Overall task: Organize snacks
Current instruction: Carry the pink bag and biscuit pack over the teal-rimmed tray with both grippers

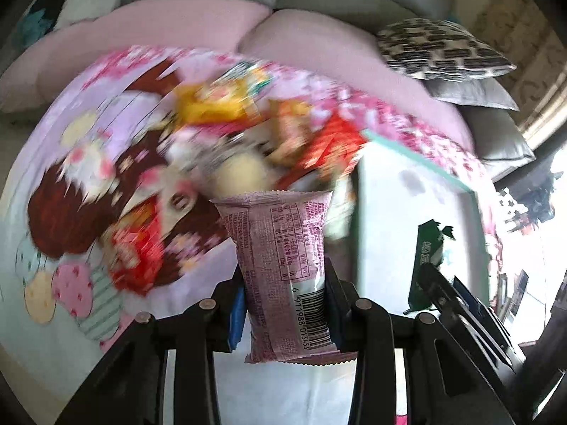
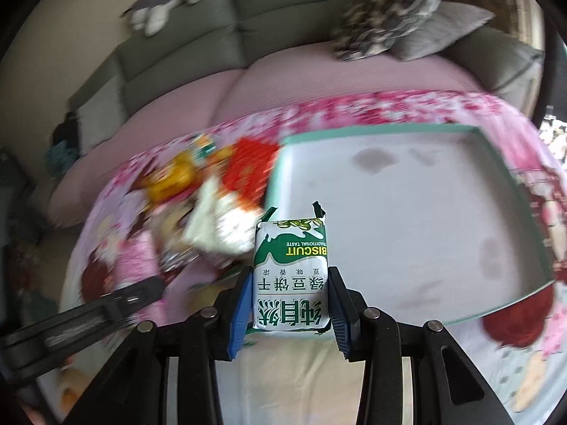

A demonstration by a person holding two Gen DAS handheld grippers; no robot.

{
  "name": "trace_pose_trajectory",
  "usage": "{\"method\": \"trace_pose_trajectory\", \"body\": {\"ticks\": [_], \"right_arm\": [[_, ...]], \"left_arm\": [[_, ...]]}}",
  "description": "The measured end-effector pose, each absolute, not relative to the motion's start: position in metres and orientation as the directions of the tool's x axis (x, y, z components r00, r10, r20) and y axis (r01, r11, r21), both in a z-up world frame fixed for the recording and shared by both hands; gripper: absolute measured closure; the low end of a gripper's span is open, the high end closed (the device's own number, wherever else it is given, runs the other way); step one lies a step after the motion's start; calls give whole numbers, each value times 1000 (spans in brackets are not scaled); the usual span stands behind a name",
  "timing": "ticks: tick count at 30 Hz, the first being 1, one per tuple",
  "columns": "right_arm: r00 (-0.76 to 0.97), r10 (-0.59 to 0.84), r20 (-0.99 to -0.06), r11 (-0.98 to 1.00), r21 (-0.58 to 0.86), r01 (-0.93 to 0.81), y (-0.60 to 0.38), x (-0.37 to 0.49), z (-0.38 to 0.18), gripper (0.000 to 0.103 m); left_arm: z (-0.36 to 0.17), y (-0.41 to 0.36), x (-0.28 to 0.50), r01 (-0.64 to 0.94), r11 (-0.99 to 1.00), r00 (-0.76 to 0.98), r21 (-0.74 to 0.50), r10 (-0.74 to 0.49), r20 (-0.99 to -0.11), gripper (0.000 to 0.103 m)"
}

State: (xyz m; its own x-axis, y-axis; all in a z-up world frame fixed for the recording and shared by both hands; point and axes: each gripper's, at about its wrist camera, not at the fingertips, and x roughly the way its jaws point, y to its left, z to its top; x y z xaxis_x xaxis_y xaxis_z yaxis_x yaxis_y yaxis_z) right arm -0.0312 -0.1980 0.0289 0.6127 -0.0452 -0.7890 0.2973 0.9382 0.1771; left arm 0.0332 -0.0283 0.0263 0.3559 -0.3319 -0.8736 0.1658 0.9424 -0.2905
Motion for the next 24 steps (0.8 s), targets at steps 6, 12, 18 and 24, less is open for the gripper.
{"method": "trace_pose_trajectory", "body": {"ticks": [6,12,18,24], "right_arm": [[602,-152,-784,892,153,425,-236,-29,40,61],[587,-212,-782,844,155,513,-277,-22,41,61],[573,-246,-782,823,144,549,-306,-7,33,61],[560,-263,-786,811,134,570,-327,10,22,61]], "left_arm": [[50,-84,52,298,913,364,-278,-378,-851,64],[53,-134,68,380,894,353,-239,-378,-855,64],[36,-170,89,403,893,333,-202,-349,-876,64],[18,-197,108,411,895,332,-172,-323,-886,64]]}}
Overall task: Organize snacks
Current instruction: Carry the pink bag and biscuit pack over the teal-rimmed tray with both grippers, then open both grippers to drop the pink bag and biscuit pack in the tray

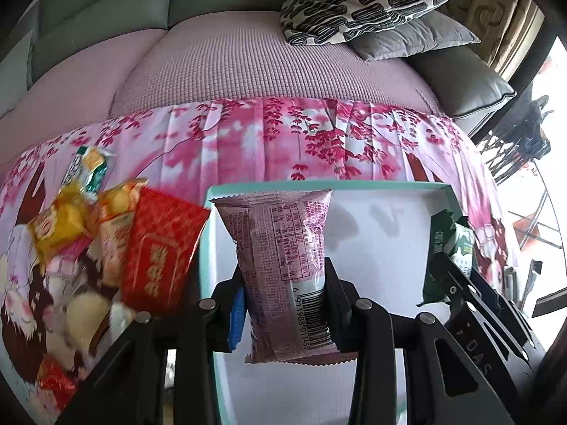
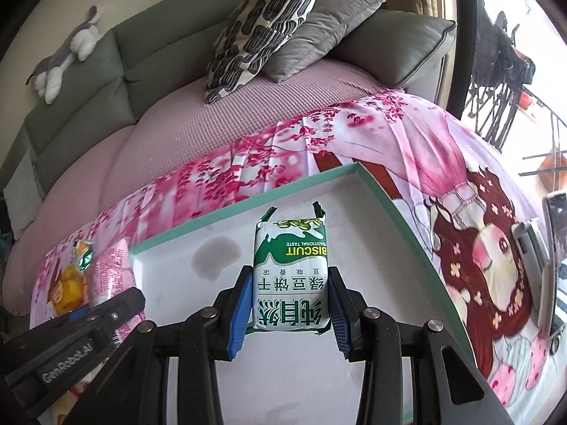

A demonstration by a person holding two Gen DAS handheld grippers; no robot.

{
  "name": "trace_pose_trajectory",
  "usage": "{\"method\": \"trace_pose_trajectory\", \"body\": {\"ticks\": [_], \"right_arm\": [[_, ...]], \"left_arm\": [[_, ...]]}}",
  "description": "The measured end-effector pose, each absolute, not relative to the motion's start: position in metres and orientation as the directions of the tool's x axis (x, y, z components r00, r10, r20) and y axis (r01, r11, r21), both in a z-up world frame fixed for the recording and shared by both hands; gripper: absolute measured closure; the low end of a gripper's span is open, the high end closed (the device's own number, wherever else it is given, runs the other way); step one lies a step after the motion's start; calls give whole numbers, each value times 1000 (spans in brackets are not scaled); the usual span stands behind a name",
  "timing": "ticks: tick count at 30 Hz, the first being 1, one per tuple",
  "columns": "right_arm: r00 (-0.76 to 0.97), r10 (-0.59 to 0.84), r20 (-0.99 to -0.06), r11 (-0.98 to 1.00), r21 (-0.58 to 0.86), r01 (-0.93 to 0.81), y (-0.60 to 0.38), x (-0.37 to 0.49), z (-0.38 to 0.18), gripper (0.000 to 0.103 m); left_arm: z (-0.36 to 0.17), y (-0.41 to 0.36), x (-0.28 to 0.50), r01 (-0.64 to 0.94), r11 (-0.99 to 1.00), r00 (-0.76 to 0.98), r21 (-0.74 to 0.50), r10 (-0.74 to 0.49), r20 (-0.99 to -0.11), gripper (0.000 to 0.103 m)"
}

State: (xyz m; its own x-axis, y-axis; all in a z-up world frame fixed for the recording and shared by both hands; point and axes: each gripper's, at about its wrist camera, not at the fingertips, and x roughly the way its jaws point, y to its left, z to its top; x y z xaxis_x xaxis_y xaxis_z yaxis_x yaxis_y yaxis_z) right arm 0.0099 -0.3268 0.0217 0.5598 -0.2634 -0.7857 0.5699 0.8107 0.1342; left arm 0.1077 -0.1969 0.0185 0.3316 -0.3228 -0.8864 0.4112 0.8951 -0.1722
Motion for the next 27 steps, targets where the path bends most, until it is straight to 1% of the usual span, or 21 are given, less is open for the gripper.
{"method": "trace_pose_trajectory", "body": {"ticks": [6,15,16,17,18,20,25,26,27], "right_arm": [[541,-280,-793,802,117,586,-342,24,9,61],[521,-284,-805,783,119,611,-361,30,-1,61],[518,-282,-807,780,121,613,-362,29,-2,61],[518,-275,-810,778,129,615,-363,29,-3,61],[517,-273,-811,778,130,615,-364,29,-4,61],[507,-279,-815,777,118,618,-364,29,-5,61],[512,-277,-813,772,129,622,-367,25,-2,60],[516,-275,-811,773,132,620,-367,24,-1,60],[517,-275,-811,774,132,620,-367,24,0,60]], "left_arm": [[-2,-218,126,412,897,309,-161,-304,-901,64],[-23,-244,133,435,892,299,-121,-270,-915,63],[-23,-245,133,437,892,301,-118,-268,-915,62],[-24,-246,132,439,891,302,-114,-266,-915,57],[-24,-247,132,440,891,302,-113,-265,-916,48],[-22,-246,129,444,889,304,-113,-269,-914,42],[-13,-246,125,457,884,318,-100,-268,-910,42],[-10,-245,124,460,882,320,-101,-270,-908,41],[-8,-245,123,463,881,323,-100,-272,-906,39]]}}
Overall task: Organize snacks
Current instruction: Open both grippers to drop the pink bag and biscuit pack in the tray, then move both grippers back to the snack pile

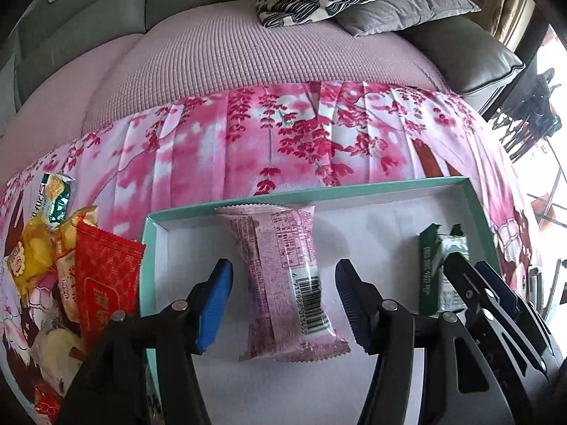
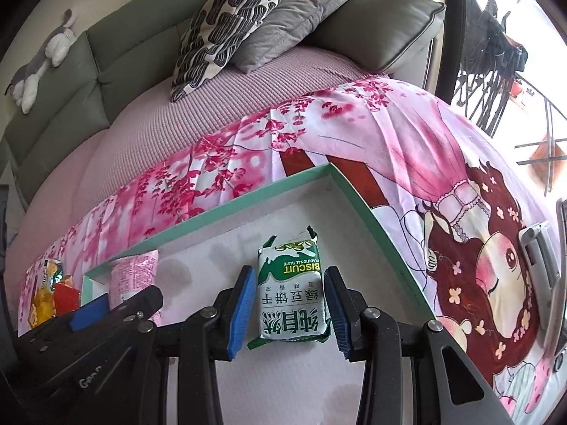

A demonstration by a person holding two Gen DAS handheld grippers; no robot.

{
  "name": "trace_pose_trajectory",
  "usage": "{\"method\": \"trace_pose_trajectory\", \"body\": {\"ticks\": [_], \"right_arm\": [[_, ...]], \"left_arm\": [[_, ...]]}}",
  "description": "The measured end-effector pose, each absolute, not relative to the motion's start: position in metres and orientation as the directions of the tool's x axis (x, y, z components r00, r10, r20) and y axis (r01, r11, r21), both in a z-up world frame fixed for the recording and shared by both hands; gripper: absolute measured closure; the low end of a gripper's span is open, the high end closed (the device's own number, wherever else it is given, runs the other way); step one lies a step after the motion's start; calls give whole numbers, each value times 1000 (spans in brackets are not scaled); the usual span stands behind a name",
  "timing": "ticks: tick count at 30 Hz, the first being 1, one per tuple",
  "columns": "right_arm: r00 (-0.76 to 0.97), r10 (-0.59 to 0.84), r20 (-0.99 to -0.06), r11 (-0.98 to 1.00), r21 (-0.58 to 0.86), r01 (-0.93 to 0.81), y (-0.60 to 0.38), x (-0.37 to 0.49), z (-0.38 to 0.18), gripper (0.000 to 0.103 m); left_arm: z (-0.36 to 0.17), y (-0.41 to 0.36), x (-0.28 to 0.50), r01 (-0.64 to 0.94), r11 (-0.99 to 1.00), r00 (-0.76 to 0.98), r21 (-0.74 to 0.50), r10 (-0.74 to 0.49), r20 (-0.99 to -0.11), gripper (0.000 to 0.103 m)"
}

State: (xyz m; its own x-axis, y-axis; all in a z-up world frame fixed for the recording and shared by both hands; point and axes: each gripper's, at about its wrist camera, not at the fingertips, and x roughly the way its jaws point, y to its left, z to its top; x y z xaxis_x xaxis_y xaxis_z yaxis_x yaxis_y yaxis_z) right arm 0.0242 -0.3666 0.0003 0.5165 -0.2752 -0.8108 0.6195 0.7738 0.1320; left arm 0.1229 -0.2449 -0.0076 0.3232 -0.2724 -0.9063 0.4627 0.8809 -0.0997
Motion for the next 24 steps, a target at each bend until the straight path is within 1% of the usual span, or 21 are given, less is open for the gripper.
{"method": "trace_pose_trajectory", "body": {"ticks": [1,3,4,6,7,8,9,11,12,14,15,17,19,20,24], "right_arm": [[519,-274,-810,776,133,617,-366,23,2,60],[525,-269,-807,778,138,612,-366,21,5,60],[524,-271,-807,776,139,615,-365,20,6,59],[516,-270,-813,773,136,620,-365,17,8,51],[511,-270,-816,774,132,619,-365,16,8,44],[509,-269,-818,776,129,618,-364,15,9,41],[503,-272,-821,777,121,618,-363,13,9,41],[489,-284,-825,778,99,620,-362,11,10,39],[486,-290,-825,781,89,618,-361,10,10,37],[479,-306,-822,786,66,615,-359,8,11,28],[479,-310,-821,787,61,614,-357,7,12,26],[480,-312,-820,789,57,612,-356,4,12,17],[478,-317,-819,790,52,611,-355,2,12,12],[476,-320,-819,789,48,613,-354,1,12,8],[475,-316,-821,792,47,609,-348,-5,9,2]], "left_arm": [[-4,-244,122,467,879,328,-97,-273,-904,37],[1,-243,120,464,882,343,-79,-261,-902,25],[3,-241,119,458,886,351,-70,-253,-902,25],[4,-238,118,445,893,360,-63,-243,-901,24],[4,-235,118,442,895,363,-59,-239,-901,24],[5,-233,118,436,899,369,-50,-229,-901,23],[6,-231,118,430,902,377,-39,-218,-900,17],[7,-228,117,420,907,392,-19,-200,-898,13],[8,-226,117,417,909,397,-13,-195,-897,13],[8,-221,118,407,913,395,-11,-187,-899,13],[8,-220,118,402,916,393,-15,-187,-900,12],[7,-215,118,386,922,382,-31,-191,-904,12],[6,-210,117,377,926,380,-36,-189,-906,10],[6,-209,116,373,927,383,-32,-185,-905,7],[8,-200,115,351,935,389,-41,-186,-902,6]]}}
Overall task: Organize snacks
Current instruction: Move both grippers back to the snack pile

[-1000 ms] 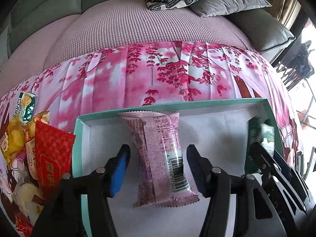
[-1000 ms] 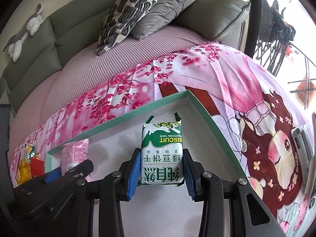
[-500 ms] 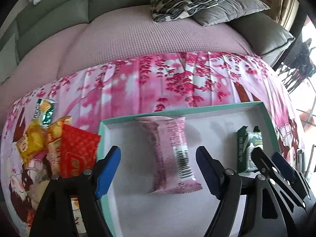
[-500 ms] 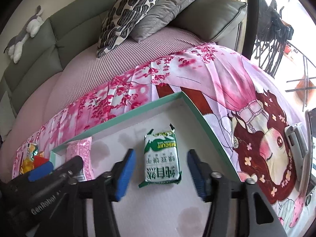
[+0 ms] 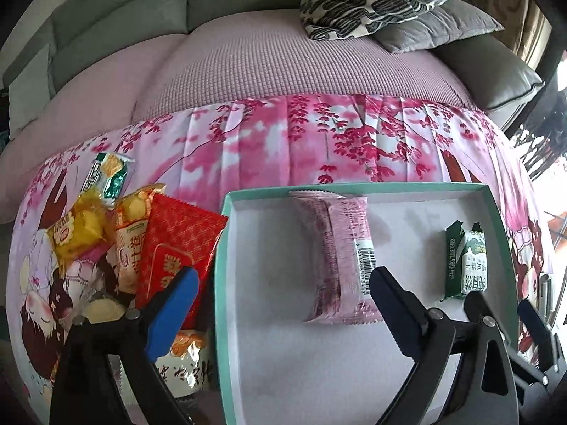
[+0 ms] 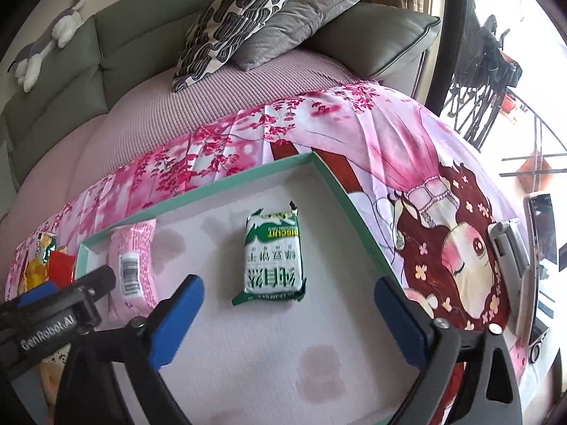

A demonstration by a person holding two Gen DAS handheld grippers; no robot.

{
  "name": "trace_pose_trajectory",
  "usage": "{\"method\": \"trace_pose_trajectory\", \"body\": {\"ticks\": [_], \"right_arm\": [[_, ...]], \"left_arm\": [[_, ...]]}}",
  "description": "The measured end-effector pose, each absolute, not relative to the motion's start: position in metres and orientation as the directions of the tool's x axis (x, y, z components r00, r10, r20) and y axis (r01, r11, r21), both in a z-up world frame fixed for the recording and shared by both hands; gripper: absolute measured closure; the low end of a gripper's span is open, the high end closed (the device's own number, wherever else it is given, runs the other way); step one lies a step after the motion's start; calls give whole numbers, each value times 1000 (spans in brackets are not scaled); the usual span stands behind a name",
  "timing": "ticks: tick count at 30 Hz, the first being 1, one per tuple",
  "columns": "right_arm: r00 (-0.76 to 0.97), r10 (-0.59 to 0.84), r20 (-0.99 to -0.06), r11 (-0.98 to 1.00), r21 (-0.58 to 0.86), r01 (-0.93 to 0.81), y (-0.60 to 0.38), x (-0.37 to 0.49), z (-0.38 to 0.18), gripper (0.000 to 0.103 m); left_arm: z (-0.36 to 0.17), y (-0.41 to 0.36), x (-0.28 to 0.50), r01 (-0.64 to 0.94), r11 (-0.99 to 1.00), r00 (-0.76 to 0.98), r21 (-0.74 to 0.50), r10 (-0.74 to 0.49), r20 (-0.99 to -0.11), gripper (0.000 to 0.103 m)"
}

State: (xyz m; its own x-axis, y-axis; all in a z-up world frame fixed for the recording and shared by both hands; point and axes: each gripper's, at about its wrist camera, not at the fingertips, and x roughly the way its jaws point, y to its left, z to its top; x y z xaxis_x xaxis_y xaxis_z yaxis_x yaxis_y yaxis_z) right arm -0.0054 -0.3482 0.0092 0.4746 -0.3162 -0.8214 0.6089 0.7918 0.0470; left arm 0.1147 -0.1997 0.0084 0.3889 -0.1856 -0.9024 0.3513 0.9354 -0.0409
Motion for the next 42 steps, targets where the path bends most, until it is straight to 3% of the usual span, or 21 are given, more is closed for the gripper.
{"method": "trace_pose_trajectory", "body": {"ticks": [21,42], "right_arm": [[522,-313,-794,821,50,569,-303,-42,18,0],[555,-239,-797,893,43,447,-233,-56,15,0]], "left_arm": [[54,-138,73,305,952,508,-40,-198,-838,6],[45,-9,45,101,995,520,28,-29,-853,6]]}}
